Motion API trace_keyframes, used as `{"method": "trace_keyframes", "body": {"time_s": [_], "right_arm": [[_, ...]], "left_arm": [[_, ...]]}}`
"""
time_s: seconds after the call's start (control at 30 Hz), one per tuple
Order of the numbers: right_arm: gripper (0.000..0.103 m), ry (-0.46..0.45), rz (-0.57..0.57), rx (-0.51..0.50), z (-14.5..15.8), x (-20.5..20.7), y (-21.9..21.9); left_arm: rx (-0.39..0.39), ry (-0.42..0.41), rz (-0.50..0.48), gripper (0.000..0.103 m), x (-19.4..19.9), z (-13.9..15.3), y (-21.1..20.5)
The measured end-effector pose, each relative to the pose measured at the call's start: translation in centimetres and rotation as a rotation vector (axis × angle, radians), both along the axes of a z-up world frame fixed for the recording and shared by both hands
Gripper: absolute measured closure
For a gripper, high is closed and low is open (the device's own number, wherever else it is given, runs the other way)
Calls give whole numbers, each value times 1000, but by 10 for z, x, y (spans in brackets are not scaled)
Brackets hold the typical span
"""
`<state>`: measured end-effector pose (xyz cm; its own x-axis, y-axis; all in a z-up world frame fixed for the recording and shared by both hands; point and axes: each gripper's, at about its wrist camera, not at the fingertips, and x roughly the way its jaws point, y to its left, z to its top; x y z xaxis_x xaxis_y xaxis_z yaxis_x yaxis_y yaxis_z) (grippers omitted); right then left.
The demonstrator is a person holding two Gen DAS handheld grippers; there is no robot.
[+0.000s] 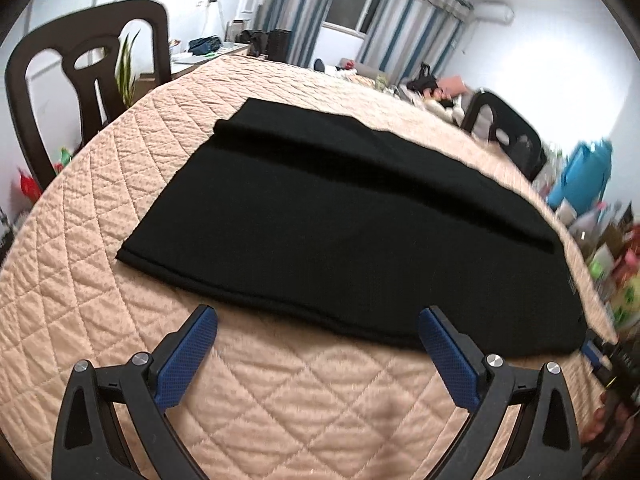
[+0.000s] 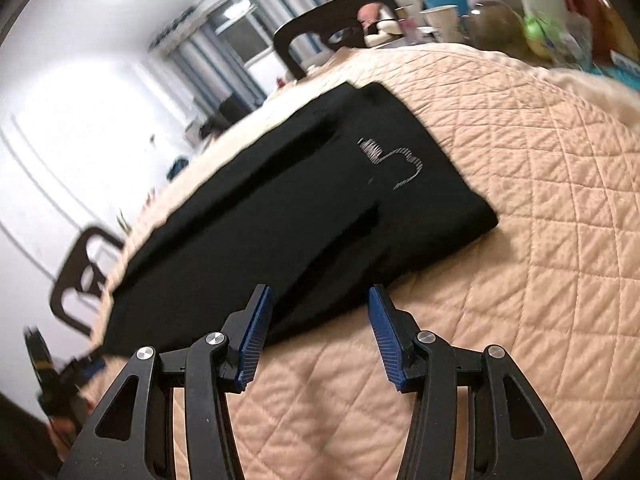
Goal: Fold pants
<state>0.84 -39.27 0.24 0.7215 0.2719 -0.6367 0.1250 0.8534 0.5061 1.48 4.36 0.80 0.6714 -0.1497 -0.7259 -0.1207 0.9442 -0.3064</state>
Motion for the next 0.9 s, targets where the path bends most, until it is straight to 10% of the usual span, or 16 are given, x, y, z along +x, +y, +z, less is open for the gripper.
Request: {"method": "trace_keyframes", "body": {"time_s": [0.27,0.43,0.9], "right_arm": [[55,6,-84,88,3,12,-8],[87,31,-144,65,-3,11,-15],[101,-63,-85,97,29,-41,-28]], "left_arm": [[32,-3,110,43,14,-2,11],[36,17,143,91,22,-6,22],[-59,-82,63,98,-54,29,36]]}}
